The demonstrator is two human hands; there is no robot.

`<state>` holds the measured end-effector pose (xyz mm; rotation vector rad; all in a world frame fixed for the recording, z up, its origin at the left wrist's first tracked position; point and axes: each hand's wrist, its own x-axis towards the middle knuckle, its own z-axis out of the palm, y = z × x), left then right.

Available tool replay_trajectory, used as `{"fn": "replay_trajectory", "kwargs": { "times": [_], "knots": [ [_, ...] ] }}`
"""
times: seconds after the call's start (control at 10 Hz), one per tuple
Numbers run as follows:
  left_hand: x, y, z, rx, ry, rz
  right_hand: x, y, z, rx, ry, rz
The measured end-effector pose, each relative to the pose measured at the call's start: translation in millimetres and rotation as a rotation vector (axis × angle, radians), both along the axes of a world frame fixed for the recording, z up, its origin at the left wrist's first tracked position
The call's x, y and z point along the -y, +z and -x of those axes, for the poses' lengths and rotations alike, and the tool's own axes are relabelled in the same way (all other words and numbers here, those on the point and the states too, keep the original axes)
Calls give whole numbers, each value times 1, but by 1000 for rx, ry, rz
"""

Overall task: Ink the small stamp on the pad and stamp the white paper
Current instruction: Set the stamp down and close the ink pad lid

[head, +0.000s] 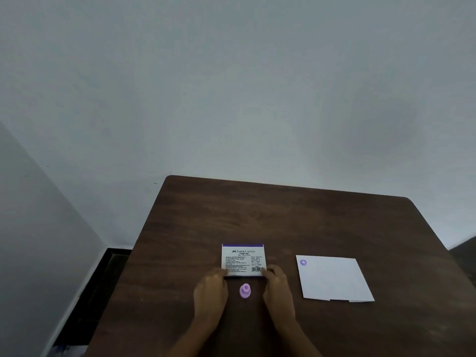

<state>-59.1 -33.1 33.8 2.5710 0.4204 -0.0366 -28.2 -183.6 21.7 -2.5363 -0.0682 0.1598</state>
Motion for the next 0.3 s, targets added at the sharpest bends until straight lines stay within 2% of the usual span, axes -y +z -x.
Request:
{"fn": "replay_trajectory", "kwargs": {
  "times": [0.1,0.3],
  "knots": [
    [3,4,1,-14,-57,-81,1,2,0,10,29,67],
    [6,29,-21,87,-78,-114,8,27,-22,101,-14,-26]
  ]
}}
